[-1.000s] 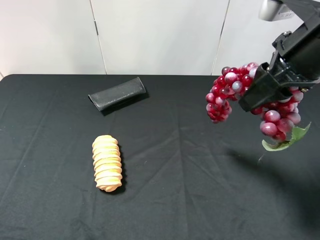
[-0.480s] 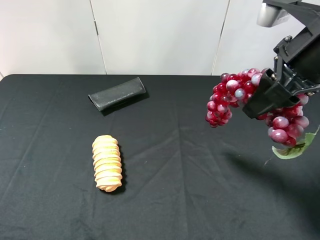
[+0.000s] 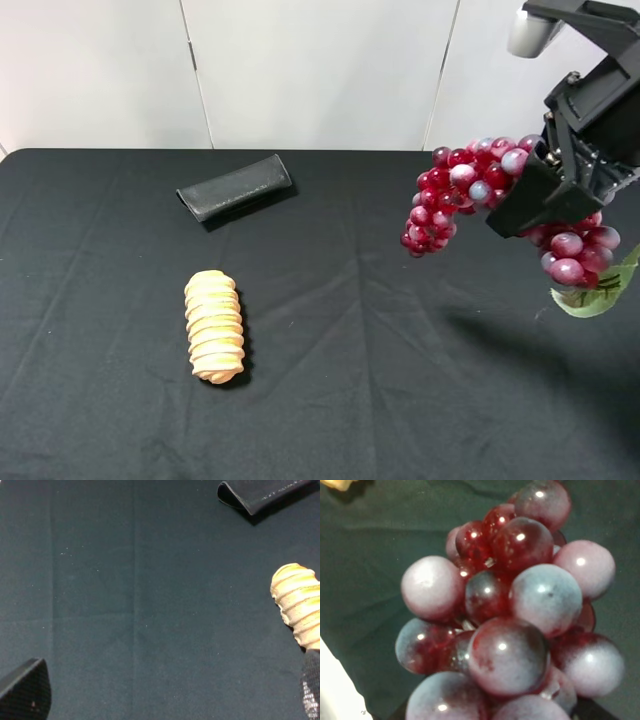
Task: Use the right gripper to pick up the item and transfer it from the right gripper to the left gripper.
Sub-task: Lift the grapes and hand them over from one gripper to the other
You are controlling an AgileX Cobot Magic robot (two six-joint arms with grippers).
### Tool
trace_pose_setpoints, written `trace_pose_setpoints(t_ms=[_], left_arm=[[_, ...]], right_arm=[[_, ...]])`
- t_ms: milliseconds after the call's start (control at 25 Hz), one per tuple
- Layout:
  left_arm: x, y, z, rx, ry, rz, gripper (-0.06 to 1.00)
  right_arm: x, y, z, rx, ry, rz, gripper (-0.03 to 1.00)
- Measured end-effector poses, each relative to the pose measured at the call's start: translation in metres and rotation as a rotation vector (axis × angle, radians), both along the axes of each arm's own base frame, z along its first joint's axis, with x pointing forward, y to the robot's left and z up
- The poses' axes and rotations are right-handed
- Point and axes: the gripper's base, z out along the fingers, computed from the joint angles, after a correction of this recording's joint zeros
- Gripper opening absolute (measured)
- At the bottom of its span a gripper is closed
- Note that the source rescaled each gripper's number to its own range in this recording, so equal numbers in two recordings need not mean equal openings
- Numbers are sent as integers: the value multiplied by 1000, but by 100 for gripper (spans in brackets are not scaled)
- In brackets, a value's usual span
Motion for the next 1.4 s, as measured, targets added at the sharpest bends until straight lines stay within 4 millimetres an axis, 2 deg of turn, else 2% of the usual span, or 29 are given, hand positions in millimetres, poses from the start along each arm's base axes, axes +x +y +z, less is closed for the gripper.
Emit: trace_pose_setpoints(t_ms=[200, 360, 640, 960, 1160, 1400], left_arm=[[0, -4, 1, -33, 9, -35, 100], [8, -10, 10, -10, 75, -131, 100], [39, -25, 31, 2, 161, -379, 100], [68, -42, 35, 8, 150, -657, 100], [86, -56, 41, 71, 98, -797, 100], [106, -78, 51, 146, 15, -955, 100]], right_arm=[[-10, 16, -3, -100, -42, 124, 0], [-8, 29, -7, -145, -35, 165, 0], [4, 58, 4, -165, -25, 246, 0], [3, 94, 13, -163, -55, 355, 0], [-3, 105, 26, -130, -95, 408, 0], [-10, 112, 31, -50, -76, 474, 0]])
